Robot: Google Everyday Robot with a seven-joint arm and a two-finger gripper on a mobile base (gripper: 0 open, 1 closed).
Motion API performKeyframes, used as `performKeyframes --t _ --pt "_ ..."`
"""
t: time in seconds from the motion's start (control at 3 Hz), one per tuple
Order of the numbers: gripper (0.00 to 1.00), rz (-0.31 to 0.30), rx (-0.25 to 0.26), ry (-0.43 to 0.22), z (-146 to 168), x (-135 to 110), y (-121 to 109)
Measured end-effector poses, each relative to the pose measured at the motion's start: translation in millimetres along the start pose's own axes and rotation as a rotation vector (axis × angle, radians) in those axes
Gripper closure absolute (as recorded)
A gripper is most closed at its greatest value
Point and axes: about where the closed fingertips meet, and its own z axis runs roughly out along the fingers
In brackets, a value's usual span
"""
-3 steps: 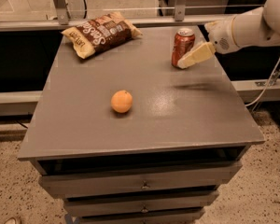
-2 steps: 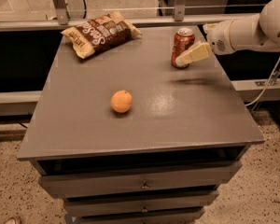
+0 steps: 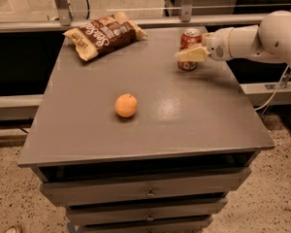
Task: Pick coke can
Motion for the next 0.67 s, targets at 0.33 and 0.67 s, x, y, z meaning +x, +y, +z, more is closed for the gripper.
performKeyframes --t 0.33,0.67 --pt "0.61 0.004 -0.030 -0.037 -0.8 -3.7 5.6" --pt "0.84 -0.032 -0.075 -0.107 -7.6 -29.6 20.7"
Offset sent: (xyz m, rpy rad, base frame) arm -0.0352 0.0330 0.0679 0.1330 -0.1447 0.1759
